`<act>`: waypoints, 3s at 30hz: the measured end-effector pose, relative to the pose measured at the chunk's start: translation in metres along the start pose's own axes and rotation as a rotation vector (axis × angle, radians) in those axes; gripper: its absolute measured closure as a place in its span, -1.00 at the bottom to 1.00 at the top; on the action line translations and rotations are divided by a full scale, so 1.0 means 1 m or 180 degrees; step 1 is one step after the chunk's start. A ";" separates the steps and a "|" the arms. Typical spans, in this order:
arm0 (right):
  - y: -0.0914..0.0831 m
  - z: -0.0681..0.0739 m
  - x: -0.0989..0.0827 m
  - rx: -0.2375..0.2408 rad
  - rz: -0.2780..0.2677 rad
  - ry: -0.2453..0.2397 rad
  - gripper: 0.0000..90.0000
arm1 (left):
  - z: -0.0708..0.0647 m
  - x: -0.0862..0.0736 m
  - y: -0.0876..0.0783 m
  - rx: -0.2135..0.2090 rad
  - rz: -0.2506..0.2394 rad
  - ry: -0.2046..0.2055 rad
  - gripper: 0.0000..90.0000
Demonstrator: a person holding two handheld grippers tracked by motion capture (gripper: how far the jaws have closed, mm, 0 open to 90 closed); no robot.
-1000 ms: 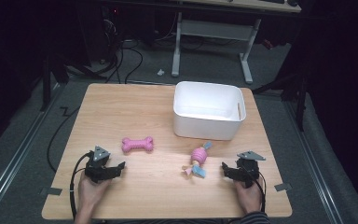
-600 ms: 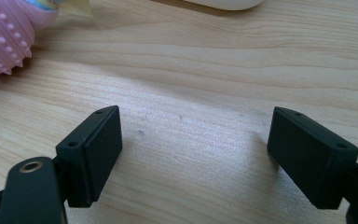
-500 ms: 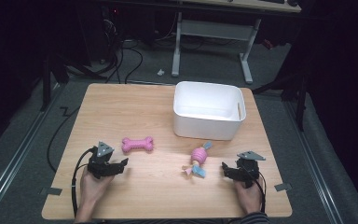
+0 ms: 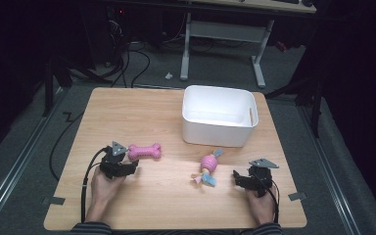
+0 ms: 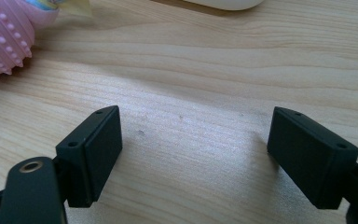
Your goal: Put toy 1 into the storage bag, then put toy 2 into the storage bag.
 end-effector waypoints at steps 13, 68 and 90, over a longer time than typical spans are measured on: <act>0.000 0.000 0.000 0.0001 0.0000 0.0001 -0.60 | 0.005 0.002 0.013 -0.0066 -0.0047 -0.0065 0.02; 0.000 0.002 0.000 0.0031 -0.0001 -0.0034 -0.60 | -0.037 0.045 -0.045 -0.0576 -0.0456 0.0285 0.42; 0.000 0.002 0.000 0.0031 0.0002 -0.0033 -0.60 | -0.057 0.105 -0.080 -0.0807 -0.0554 0.0506 0.42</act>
Point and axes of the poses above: each handheld gripper's, and its own axes: y roughly forward along the jaws, x roughly out of its top, z roughly to its left, the point moved 4 cm from there along y, roughly forward along the jaws, and after that the axes turned 10 degrees about z, right-handed, at the moved point
